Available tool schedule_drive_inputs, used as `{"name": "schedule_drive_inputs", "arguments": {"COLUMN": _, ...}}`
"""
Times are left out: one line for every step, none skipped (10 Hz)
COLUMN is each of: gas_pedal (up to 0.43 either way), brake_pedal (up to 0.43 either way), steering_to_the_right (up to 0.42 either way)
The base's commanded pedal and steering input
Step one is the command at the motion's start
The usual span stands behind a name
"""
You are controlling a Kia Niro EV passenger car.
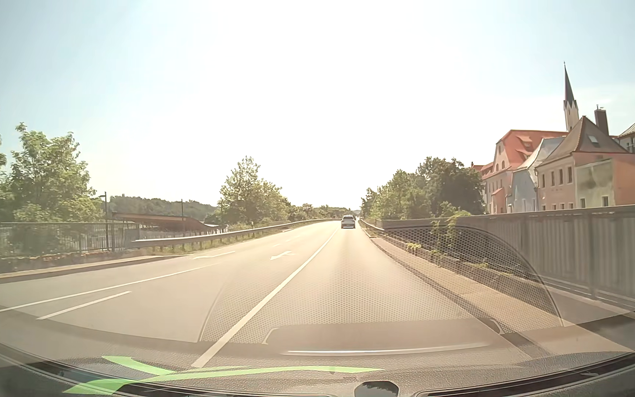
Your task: Follow the waypoints while adhering to traffic rules and regulations
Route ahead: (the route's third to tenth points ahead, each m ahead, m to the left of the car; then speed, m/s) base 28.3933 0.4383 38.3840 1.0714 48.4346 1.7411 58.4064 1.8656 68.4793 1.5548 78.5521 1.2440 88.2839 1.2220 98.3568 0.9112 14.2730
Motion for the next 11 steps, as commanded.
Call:
{"name": "schedule_drive_inputs", "arguments": {"gas_pedal": 0.197, "brake_pedal": 0.000, "steering_to_the_right": 0.001}}
{"name": "schedule_drive_inputs", "arguments": {"gas_pedal": 0.197, "brake_pedal": 0.000, "steering_to_the_right": 0.001}}
{"name": "schedule_drive_inputs", "arguments": {"gas_pedal": 0.209, "brake_pedal": 0.000, "steering_to_the_right": 0.001}}
{"name": "schedule_drive_inputs", "arguments": {"gas_pedal": 0.220, "brake_pedal": 0.000, "steering_to_the_right": 0.001}}
{"name": "schedule_drive_inputs", "arguments": {"gas_pedal": 0.228, "brake_pedal": 0.000, "steering_to_the_right": 0.001}}
{"name": "schedule_drive_inputs", "arguments": {"gas_pedal": 0.228, "brake_pedal": 0.000, "steering_to_the_right": 0.001}}
{"name": "schedule_drive_inputs", "arguments": {"gas_pedal": 0.220, "brake_pedal": 0.000, "steering_to_the_right": 0.001}}
{"name": "schedule_drive_inputs", "arguments": {"gas_pedal": 0.169, "brake_pedal": 0.000, "steering_to_the_right": 0.001}}
{"name": "schedule_drive_inputs", "arguments": {"gas_pedal": 0.169, "brake_pedal": 0.000, "steering_to_the_right": 0.001}}
{"name": "schedule_drive_inputs", "arguments": {"gas_pedal": 0.169, "brake_pedal": 0.000, "steering_to_the_right": 0.000}}
{"name": "schedule_drive_inputs", "arguments": {"gas_pedal": 0.169, "brake_pedal": 0.000, "steering_to_the_right": 0.001}}
